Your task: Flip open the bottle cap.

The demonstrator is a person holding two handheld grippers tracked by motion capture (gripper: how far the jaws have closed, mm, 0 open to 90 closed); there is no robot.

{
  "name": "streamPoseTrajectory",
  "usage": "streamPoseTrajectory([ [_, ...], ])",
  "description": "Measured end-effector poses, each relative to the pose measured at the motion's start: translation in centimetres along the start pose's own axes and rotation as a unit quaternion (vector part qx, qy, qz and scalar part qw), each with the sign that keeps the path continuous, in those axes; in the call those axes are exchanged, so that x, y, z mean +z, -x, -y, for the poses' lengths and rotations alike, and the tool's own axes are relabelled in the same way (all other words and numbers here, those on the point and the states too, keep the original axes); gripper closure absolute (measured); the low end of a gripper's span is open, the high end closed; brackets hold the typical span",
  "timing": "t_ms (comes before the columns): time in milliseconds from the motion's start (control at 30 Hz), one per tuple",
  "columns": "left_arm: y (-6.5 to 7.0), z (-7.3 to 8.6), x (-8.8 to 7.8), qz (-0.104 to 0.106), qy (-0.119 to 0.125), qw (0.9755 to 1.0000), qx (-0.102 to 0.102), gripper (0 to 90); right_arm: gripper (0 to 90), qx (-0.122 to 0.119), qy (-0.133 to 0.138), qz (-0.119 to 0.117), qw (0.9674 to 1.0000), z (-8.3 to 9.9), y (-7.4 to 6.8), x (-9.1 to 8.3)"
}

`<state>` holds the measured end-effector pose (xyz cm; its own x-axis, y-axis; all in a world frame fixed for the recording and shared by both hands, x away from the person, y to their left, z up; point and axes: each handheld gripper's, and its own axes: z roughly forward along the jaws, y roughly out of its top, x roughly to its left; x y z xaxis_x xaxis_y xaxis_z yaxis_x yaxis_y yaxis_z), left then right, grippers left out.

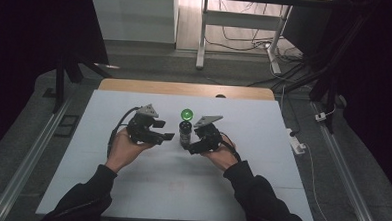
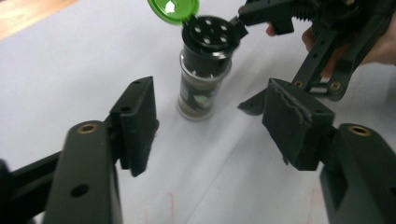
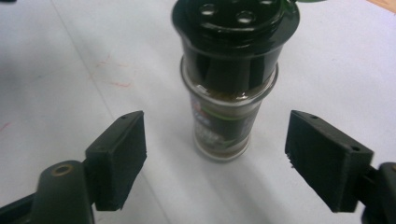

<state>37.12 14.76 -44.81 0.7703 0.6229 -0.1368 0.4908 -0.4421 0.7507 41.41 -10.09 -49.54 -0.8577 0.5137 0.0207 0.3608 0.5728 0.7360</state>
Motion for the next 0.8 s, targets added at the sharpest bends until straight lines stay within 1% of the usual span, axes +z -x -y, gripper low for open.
streamPoseTrajectory([
  [67,0.1,0.3,-0.2,0.01,0.001,0.9999,-0.004,30.1,17.0,0.004,0.0,-0.002,1.0,0.0,-0.1,-0.3],
  [100,0.2,0.4,-0.3,0.016,0.001,0.9998,-0.006,25.8,15.4,0.007,0.001,-0.005,1.0,0.1,-0.3,-0.7],
  [133,0.3,0.5,-0.4,0.019,0.002,0.9998,-0.007,25.8,15.4,0.007,0.001,-0.005,1.0,0.1,-0.3,-0.7],
  [200,0.5,0.7,-0.5,0.019,0.0,0.9998,-0.006,19.6,13.7,0.01,0.0,-0.007,0.9999,0.1,-0.4,-1.1],
  [233,0.7,0.8,-0.6,0.019,-0.002,0.9998,-0.002,15.2,13.3,0.012,0.003,-0.007,0.9999,0.1,-0.6,-1.5],
  [267,0.8,0.9,-0.7,0.017,-0.001,0.9999,0.0,15.2,13.3,0.012,0.003,-0.007,0.9999,0.1,-0.6,-1.5],
  [300,1.0,1.0,-0.8,0.015,-0.002,0.9999,-0.001,12.1,11.8,0.018,0.004,-0.009,0.9998,0.1,-0.6,-1.9],
  [367,1.2,1.3,-0.9,0.013,-0.006,0.9999,-0.001,11.4,11.6,0.021,0.005,-0.009,0.9997,0.1,-0.7,-2.0],
  [400,1.3,1.5,-1.0,0.012,-0.008,0.9999,-0.003,9.7,9.3,0.024,0.003,-0.008,0.9997,0.2,-0.7,-2.3],
  [500,1.5,1.9,-1.2,0.016,-0.01,0.9998,-0.007,7.7,8.7,0.023,0.002,-0.008,0.9997,0.3,-0.9,-2.7],
  [600,1.8,2.4,-1.5,0.013,-0.014,0.9998,-0.007,5.3,5.2,0.022,0.0,-0.012,0.9997,0.6,-1.0,-3.3],
  [733,2.1,2.9,-2.2,0.012,-0.013,0.9998,-0.008,3.0,3.4,0.025,0.009,-0.015,0.9996,1.0,-1.3,-4.4],
  [767,2.2,3.0,-2.4,0.012,-0.013,0.9998,-0.007,2.1,2.0,0.029,0.013,-0.014,0.9994,1.1,-1.4,-5.0],
  [800,2.3,3.2,-2.6,0.01,-0.011,0.9999,-0.008,2.1,2.0,0.029,0.013,-0.014,0.9994,1.1,-1.4,-5.0],
])
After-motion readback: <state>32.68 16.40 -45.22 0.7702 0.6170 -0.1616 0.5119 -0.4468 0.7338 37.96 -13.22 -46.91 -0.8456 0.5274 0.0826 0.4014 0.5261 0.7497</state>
